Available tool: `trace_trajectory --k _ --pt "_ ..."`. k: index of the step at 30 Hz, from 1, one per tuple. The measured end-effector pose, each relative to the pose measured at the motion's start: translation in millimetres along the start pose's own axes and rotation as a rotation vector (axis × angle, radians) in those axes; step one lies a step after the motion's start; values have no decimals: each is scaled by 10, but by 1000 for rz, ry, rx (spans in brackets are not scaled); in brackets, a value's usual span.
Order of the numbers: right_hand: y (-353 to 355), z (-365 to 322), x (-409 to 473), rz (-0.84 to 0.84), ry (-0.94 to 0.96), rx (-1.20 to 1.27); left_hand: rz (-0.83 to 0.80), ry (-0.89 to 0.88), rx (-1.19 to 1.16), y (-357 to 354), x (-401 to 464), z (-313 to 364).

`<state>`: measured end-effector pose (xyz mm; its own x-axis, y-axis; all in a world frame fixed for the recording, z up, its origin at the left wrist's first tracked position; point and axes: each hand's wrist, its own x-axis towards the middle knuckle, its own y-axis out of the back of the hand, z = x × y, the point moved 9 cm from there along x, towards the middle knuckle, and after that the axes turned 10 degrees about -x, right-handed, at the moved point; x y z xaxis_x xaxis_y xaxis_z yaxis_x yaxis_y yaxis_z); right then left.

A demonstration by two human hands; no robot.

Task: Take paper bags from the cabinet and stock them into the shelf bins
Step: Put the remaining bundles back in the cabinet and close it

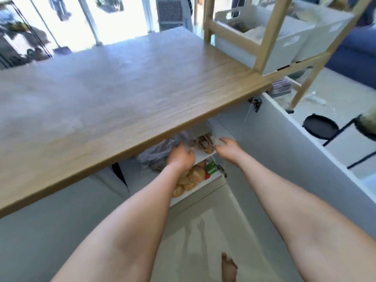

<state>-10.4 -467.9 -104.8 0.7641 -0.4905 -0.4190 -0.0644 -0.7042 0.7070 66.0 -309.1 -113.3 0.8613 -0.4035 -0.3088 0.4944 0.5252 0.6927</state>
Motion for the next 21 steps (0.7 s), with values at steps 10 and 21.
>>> trace_trajectory --k 10,21 --pt "405 363 -1375 254 -48 -217 281 -288 287 973 -1147 -67" --pt "1101 1695 -2278 464 -442 -721 361 -15 422 1483 -1220 -678"
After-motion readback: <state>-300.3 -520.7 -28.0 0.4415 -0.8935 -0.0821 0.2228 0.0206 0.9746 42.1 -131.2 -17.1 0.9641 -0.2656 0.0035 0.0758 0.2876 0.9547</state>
